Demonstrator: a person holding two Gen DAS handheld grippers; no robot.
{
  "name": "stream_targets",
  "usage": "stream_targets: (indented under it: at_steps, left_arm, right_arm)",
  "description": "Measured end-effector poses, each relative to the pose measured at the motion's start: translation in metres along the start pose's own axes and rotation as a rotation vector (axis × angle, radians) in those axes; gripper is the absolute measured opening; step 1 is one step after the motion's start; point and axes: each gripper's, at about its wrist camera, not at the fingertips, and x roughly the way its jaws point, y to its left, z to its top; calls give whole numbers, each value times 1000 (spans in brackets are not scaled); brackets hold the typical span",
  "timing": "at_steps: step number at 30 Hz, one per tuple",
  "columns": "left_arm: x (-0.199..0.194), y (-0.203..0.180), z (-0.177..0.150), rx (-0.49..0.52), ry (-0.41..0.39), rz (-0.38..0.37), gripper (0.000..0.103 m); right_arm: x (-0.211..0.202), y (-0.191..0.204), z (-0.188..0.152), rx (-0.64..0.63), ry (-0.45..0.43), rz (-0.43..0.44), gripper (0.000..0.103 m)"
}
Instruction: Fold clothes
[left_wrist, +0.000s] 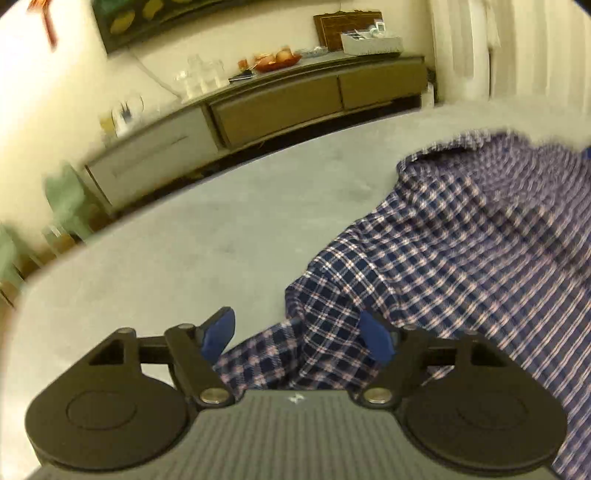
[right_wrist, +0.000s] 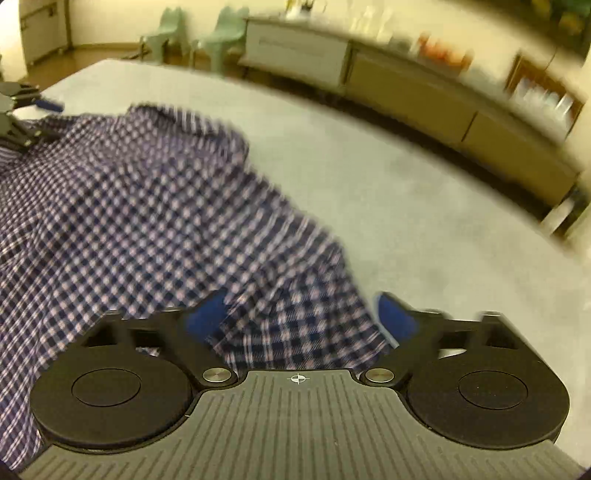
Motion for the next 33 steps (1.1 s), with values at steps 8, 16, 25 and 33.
stream_targets:
  at_steps: [8,16,25,33]
  left_arm:
    - [33,14,21,27,-14,96,2]
    - [89,53,76,44,28,252,3]
    - [-1,11,36,71,-65,137,18]
    - [-27,1,-7,16,64,273,18]
  right_arm:
    - [25,-5,33,-40,-22,-74,1]
    - [89,-22,101,-93,4,-317,0]
    - [33,1,91,-29,-134,-458,35]
    - [-17,26,-18,67,-36,-327,36]
